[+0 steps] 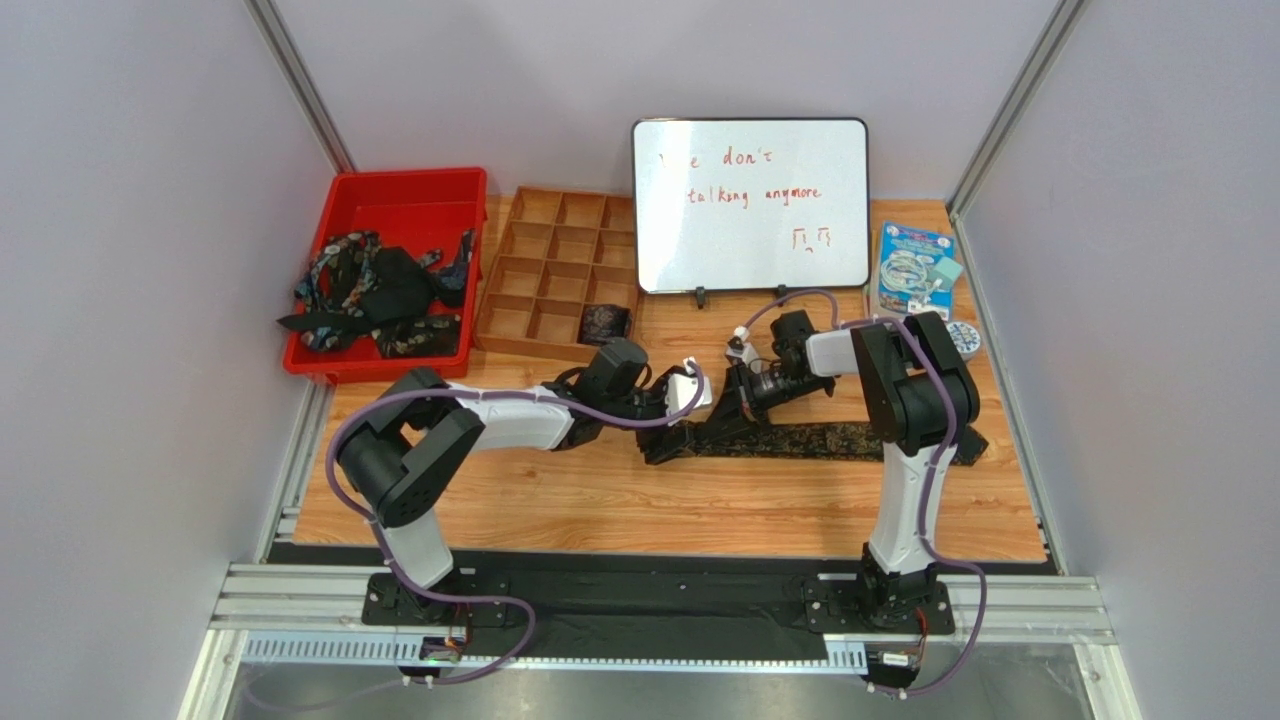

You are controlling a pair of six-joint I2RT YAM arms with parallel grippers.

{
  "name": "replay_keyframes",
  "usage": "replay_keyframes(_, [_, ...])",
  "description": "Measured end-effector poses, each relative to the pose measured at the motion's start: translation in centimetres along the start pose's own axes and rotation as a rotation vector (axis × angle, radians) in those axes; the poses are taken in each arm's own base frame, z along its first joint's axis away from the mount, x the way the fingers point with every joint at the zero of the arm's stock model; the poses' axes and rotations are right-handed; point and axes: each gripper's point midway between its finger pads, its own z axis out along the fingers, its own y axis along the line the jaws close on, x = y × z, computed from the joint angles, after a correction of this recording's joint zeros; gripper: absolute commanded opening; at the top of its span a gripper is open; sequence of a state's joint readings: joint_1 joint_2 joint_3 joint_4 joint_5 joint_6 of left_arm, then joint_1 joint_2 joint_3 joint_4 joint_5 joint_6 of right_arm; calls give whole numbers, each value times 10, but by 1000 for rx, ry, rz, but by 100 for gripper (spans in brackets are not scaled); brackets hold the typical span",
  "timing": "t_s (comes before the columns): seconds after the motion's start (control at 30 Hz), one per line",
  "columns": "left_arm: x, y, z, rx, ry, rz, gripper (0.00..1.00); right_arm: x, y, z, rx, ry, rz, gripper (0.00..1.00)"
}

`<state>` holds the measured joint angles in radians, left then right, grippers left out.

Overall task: Roll the ties
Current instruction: Roll the tie at the center of the board.

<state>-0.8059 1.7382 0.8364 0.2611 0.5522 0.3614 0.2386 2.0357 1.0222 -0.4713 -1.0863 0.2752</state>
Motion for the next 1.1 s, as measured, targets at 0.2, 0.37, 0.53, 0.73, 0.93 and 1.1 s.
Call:
replay_keyframes(0.2, [16,-5,7,28,49,27,60,-1,-1,1,-15,0,-20,0])
replay_keyframes(0.37, [21,-3,12,34,109,57,34,-2,-1,1,-16,0,-25,8])
replay_keyframes(0.53, [20,-1,14,47,159,56,25,-2,0,-4,6,-3,-7,31])
replay_keyframes(0.73, [19,-2,15,77,207,58,24,4,12,-20,55,-28,25,42])
replay_keyframes(0.93, [19,-5,16,119,233,64,27,2,25,-24,55,-54,-10,46])
replay_keyframes(1.1, [18,-8,18,150,244,61,27,3,24,-13,69,-40,-28,45])
